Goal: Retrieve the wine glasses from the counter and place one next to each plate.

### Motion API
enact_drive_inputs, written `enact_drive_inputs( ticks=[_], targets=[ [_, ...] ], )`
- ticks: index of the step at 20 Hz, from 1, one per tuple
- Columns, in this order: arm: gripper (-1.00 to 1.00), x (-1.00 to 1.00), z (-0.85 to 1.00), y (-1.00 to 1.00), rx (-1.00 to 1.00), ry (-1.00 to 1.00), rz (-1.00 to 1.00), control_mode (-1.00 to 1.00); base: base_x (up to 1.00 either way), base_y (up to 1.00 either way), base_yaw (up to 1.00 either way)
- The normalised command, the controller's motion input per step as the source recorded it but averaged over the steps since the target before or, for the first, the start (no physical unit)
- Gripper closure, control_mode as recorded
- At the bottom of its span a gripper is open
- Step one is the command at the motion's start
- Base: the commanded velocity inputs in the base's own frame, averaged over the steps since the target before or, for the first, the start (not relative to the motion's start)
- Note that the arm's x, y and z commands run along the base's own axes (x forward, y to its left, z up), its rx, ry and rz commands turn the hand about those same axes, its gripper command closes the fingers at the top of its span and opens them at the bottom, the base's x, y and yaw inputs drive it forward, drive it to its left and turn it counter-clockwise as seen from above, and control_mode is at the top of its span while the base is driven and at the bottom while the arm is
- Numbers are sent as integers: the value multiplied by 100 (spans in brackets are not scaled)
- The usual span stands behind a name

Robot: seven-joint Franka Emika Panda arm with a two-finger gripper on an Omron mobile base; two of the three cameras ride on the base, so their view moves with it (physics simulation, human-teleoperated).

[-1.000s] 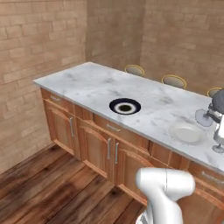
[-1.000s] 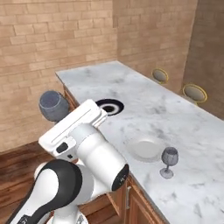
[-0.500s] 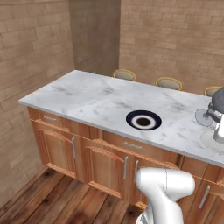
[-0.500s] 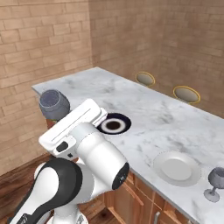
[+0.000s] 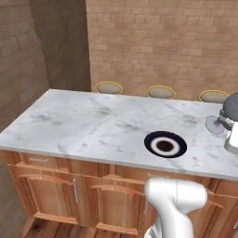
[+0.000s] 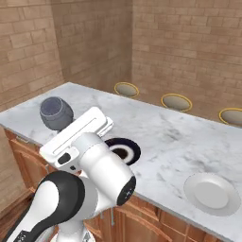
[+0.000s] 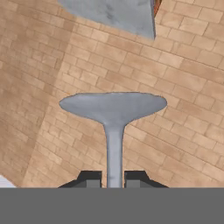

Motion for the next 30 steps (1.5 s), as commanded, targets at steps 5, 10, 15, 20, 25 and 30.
enact_drive_inputs(
  ticks=[5,10,15,20,25,30],
  targets=[
    [100,0,0,0,0,0,0,100,72,-10,-24],
    [100,0,0,0,0,0,0,100,61,-15,-7],
    [100,0,0,0,0,0,0,100,22,-6,-22],
    [100,0,0,0,0,0,0,100,5,1,-46],
    [100,0,0,0,0,0,0,100,24,8,-8],
    [100,0,0,0,0,0,0,100,48,0,0]
  ],
)
